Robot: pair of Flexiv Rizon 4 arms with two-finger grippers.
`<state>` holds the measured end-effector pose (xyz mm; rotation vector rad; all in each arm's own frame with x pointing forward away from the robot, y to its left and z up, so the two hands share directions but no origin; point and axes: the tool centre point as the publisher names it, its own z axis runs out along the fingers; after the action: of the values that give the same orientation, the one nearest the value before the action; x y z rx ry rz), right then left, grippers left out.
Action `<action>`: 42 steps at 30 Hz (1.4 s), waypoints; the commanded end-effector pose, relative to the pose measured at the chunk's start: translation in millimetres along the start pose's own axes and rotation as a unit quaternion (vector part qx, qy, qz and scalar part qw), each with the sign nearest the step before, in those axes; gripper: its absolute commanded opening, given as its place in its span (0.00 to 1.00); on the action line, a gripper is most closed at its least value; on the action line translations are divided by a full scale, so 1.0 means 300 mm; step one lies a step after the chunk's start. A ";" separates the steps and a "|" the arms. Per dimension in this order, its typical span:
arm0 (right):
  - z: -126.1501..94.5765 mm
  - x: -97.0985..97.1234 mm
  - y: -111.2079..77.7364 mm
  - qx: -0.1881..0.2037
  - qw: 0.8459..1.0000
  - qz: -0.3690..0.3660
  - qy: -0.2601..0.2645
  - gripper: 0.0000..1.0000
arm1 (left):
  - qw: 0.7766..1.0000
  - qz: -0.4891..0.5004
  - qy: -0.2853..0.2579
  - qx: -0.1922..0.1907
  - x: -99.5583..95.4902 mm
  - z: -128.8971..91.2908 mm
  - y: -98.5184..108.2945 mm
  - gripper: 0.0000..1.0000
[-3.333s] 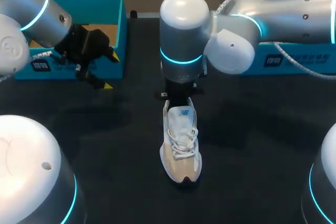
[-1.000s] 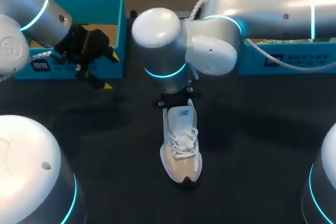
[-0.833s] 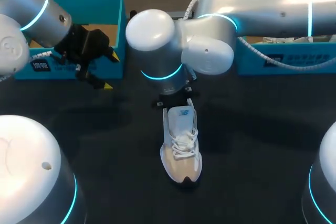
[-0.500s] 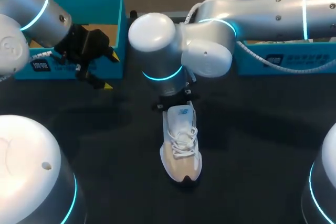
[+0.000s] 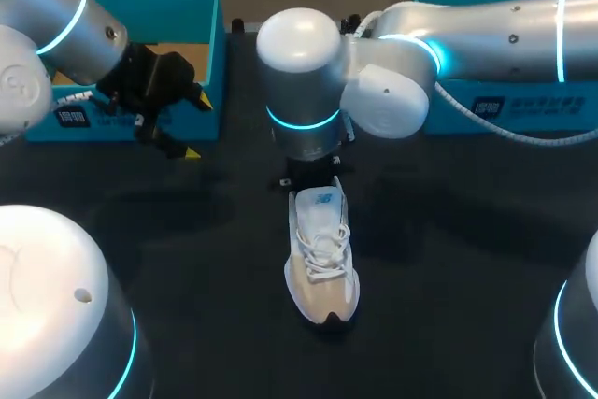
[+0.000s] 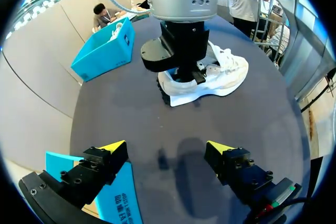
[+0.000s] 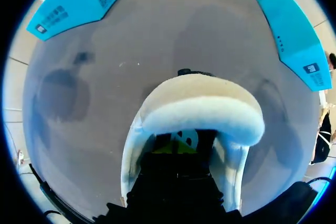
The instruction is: Take the shoe out of the shoebox, open the shoe tongue, remove and reinsert the insole, then place the shoe into the shoebox
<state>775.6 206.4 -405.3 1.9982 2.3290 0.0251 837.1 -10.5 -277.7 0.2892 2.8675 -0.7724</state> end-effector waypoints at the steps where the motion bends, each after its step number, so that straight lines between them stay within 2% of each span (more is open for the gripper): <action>1: 0.012 0.016 -0.008 -0.001 1.000 0.002 0.013 0.00 | 1.000 0.000 0.000 -0.001 0.003 0.000 0.000 1.00; 8: -0.086 0.000 -0.019 0.001 0.999 0.018 0.033 0.00 | 1.000 0.000 0.000 -0.001 0.003 0.000 0.000 1.00; 16: -0.177 -0.020 -0.018 0.016 1.000 0.019 0.015 0.00 | 1.000 0.000 0.000 -0.001 0.003 0.000 0.000 1.00; 24: -0.212 -0.035 -0.022 0.071 0.997 0.009 0.033 0.00 | 1.000 0.000 0.000 -0.001 0.003 0.000 0.000 1.00; 32: -0.222 -0.015 -0.071 0.123 0.992 0.006 0.032 0.00 | 1.000 0.000 0.000 -0.001 0.003 0.000 0.000 1.00; 39: -0.204 -0.010 -0.130 0.134 0.990 0.020 0.029 0.00 | 1.000 0.000 0.000 -0.001 0.003 0.000 0.000 1.00; 40: -0.202 -0.010 -0.135 0.135 0.990 0.022 0.028 0.06 | 1.000 0.000 0.000 -0.001 0.003 0.000 0.000 1.00; 42: -0.199 -0.008 -0.141 0.137 0.990 0.026 0.027 0.10 | 1.000 0.000 0.000 -0.001 0.003 0.000 0.000 1.00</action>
<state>732.9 199.2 -345.1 2.2027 2.4295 -0.2568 837.1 -10.5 -277.6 0.2892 2.8675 -0.7725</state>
